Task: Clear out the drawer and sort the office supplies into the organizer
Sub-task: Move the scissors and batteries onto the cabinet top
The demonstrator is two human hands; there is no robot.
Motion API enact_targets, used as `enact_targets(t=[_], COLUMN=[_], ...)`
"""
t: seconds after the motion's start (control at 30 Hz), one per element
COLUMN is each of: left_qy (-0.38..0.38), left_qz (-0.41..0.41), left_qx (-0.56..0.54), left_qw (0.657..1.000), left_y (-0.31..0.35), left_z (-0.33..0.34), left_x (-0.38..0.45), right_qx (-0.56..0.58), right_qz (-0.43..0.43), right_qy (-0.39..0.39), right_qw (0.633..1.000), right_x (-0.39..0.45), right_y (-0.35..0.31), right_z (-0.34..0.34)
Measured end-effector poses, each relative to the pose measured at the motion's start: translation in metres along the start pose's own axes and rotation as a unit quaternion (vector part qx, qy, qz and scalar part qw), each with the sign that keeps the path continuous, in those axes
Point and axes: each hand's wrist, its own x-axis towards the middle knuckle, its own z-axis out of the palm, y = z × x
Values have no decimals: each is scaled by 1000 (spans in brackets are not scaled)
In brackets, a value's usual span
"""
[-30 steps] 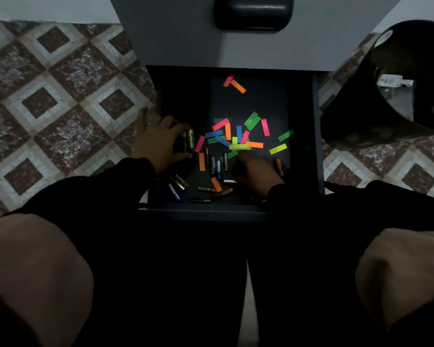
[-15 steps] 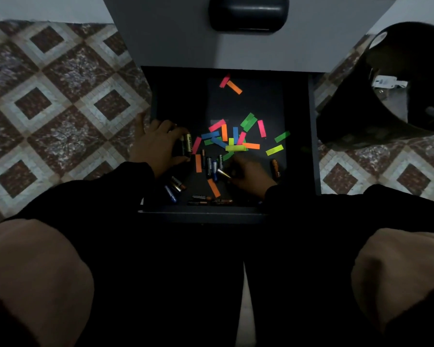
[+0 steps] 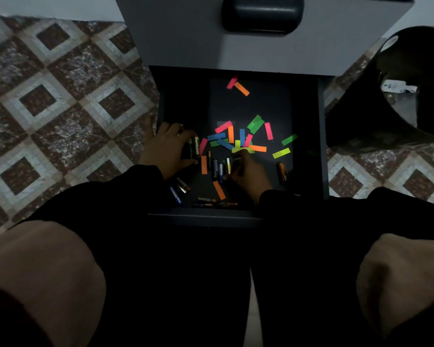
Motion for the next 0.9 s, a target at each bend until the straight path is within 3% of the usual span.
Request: enact_targets(t=[0.2,0.33,0.47,0.9], left_qy=[-1,6,6,16], left_qz=[2,10,11,15], left_qx=[0,3,8,9], left_qw=[1000,1000,1000,1000], left_y=[-1,-1,-1,-2], left_z=[2,4,6,10], left_x=[0,0,1,3], right_qx=[-103,-241,-312,-339], right_qz=[-63,-131,-167,-192], right_qy=[-32,1,-2,-5], right_qw=[992,962,935,921], right_x=[-3,-3,3,9], right_y=[-4,-2,1,1], right_z=[0,0,0,5])
